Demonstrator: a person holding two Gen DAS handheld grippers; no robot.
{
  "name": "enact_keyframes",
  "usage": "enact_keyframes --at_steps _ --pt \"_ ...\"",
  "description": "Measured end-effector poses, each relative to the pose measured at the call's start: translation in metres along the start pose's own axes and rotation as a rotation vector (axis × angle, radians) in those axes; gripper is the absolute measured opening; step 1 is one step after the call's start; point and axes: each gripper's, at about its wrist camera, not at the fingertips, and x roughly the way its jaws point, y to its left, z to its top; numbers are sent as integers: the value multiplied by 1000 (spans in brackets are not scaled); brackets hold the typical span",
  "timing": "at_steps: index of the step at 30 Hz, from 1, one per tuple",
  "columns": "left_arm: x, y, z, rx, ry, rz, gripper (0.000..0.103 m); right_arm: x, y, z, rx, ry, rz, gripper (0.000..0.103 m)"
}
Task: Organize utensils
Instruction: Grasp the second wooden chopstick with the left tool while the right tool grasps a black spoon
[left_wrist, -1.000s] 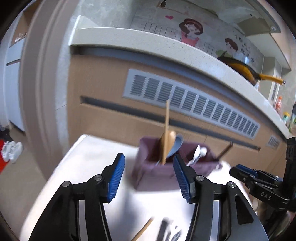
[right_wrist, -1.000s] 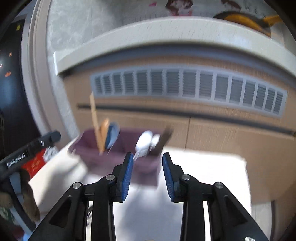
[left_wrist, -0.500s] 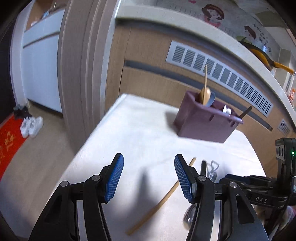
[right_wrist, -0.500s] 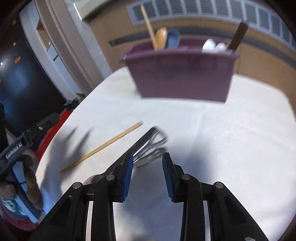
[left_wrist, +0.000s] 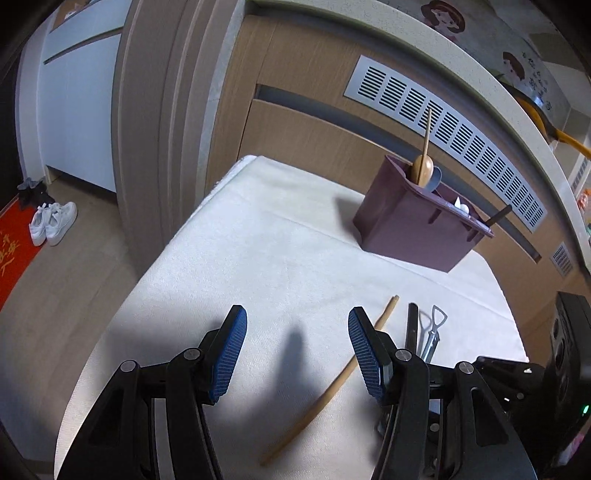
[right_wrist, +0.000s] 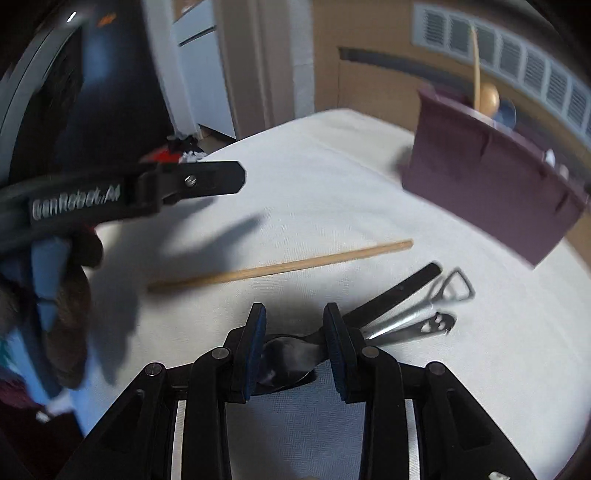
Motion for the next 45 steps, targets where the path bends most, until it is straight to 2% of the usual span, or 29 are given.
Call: enact_keyframes --at_steps 4,9,13,16,21,24,29,31,35,37,39,41,45 --pt "6 -4 0 7 35 -24 58 -17 -20 -20 -13 1 -61 30" --pt "20 -27 -4 76 104 -58 58 -29 -63 -43 79 31 -151 30" --pt "31 -50 -8 151 157 -78 58 -39 -99 -57 222 37 -143 30" --pt "32 -57 -7 158 152 -62 58 -45 -111 -59 309 23 -90 30" --pt "19 -39 5 88 73 41 58 -41 -102 -26 369 -49 34 30" --pt "12 -24 7 56 57 71 58 -26 -90 -2 391 -43 84 30" --pt "11 -12 5 41 64 59 58 6 -72 20 398 33 49 26" --pt "14 -12 4 41 71 47 58 21 -66 24 386 87 4 26" --pt "16 -15 1 37 80 12 58 29 -51 34 255 91 -88 26" --pt "16 -20 0 51 90 -5 58 28 -49 33 219 84 -102 18" --pt "18 -24 -2 76 115 -28 58 23 -54 30 218 84 -75 11" --pt "23 -29 -5 101 156 -39 58 12 -68 22 260 75 -42 11" --pt "32 -36 -11 144 207 4 58 -15 -103 -1 335 24 -81 11"
